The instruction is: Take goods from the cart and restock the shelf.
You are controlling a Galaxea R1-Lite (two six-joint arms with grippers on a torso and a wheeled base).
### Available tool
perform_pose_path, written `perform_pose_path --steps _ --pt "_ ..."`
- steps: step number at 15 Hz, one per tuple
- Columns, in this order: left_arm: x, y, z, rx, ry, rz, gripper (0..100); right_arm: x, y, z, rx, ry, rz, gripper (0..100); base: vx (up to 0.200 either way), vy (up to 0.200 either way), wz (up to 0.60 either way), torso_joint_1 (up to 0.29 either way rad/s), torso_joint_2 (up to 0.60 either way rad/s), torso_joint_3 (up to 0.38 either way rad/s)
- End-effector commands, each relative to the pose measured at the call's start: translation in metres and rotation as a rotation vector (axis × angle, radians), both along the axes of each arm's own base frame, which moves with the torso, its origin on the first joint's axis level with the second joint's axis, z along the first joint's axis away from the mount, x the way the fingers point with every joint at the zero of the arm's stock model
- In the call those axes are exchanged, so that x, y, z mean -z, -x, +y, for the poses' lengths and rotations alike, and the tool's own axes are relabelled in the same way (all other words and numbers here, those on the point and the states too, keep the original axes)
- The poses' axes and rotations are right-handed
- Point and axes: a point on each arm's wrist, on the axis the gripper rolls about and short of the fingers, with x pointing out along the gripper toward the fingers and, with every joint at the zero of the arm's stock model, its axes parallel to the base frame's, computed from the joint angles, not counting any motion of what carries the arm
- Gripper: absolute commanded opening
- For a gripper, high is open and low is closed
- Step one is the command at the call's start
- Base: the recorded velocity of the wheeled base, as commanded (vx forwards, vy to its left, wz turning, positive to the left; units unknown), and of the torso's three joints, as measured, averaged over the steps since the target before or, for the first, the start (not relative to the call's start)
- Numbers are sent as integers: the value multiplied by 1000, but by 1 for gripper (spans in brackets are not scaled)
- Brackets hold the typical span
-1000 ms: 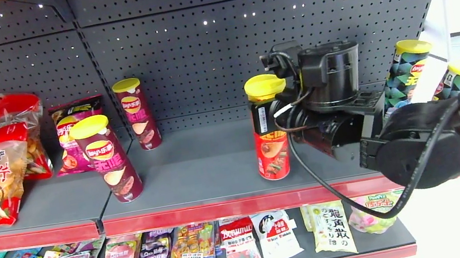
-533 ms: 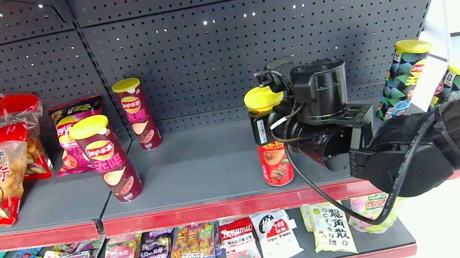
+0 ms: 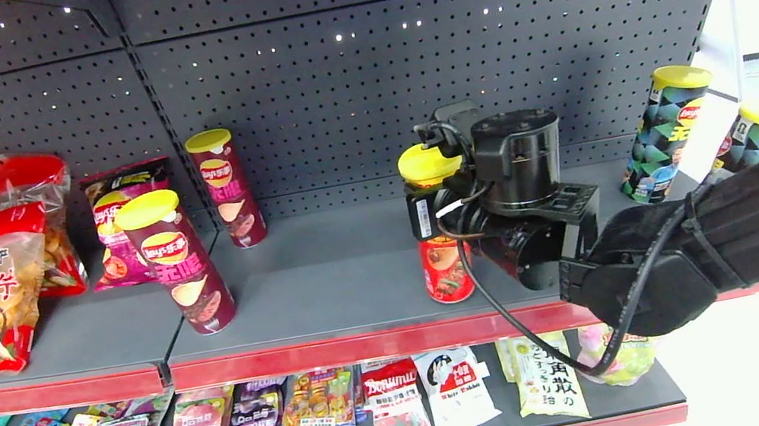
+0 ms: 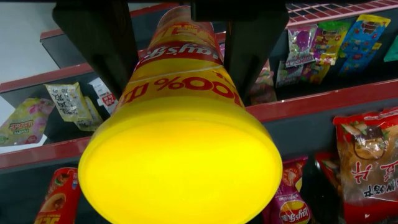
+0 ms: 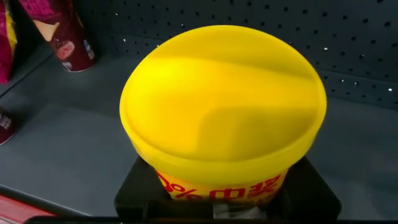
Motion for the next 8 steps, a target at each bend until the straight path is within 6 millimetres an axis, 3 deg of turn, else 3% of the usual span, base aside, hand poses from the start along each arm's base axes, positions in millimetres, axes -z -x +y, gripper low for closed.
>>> perform_pose_path --steps 1,8 --pt "1 0 0 0 0 4 0 3 1 0 8 8 7 0 0 0 0 0 0 0" --pt "1 -1 0 1 0 7 0 10 16 3 -21 27 32 0 0 0 0 0 0 0"
